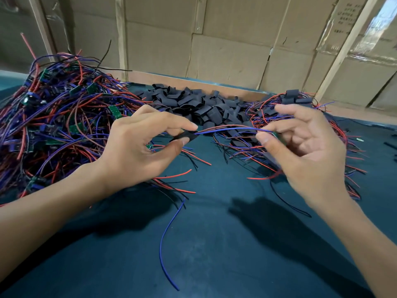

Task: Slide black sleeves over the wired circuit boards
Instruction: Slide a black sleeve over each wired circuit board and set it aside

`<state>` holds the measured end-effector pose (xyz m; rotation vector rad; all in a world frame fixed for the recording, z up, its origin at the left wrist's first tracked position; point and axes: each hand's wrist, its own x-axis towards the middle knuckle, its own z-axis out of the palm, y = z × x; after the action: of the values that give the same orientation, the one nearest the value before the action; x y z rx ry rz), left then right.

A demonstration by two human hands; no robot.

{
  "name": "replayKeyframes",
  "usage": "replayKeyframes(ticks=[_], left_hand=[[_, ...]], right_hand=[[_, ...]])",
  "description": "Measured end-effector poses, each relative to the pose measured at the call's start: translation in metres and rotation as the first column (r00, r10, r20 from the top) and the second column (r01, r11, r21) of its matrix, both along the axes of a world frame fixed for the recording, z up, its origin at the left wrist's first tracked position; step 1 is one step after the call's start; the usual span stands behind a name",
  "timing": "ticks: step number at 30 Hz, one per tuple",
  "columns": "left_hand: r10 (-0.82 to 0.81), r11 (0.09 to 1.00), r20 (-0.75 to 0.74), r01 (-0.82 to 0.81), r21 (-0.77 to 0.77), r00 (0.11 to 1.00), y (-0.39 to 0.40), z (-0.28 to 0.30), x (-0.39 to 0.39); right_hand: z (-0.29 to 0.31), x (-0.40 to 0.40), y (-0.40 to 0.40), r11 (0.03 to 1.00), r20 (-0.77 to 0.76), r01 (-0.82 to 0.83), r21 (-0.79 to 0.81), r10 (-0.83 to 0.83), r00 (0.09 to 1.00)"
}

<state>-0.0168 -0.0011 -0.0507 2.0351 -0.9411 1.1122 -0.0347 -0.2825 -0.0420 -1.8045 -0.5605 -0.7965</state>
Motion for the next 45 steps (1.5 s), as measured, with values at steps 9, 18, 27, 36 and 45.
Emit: replayKeyframes(ticks=[9, 18, 27, 36, 45], left_hand=[[0.050, 0.998, 0.020, -0.049, -0.029, 0.999, 0.007, -0.002, 0.006], [0.071, 0.923, 0.118, -0.110, 0.368, 0.990, 0.011, 0.000, 0.015], [-0.052, 0.927, 0.007, 0.046, 0.372, 0.999, -0.013, -0.005, -0.002], [-0.152, 0.935, -0.060, 0.163, 0.316, 0.987, -0.017, -0.012, 0.001], [-0.154, 0.980, -0.191, 0.174, 0.095, 0.969, -0.026, -0.019, 0.001]], right_hand=[[0.000, 0.002, -0.008, 0.879, 0.134, 0.260, -0.399, -0.224, 0.965], [0.000, -0.002, -0.004, 0.930, -0.049, -0.011, -0.368, -0.007, 0.999], [-0.015, -0.008, 0.020, 0.975, -0.270, -0.135, -0.174, 0.085, 0.959], [-0.003, -0.015, 0.021, 0.956, -0.369, -0.294, 0.023, 0.281, 0.886], [-0.003, -0.016, 0.028, 0.963, -0.356, -0.236, 0.129, 0.267, 0.896]])
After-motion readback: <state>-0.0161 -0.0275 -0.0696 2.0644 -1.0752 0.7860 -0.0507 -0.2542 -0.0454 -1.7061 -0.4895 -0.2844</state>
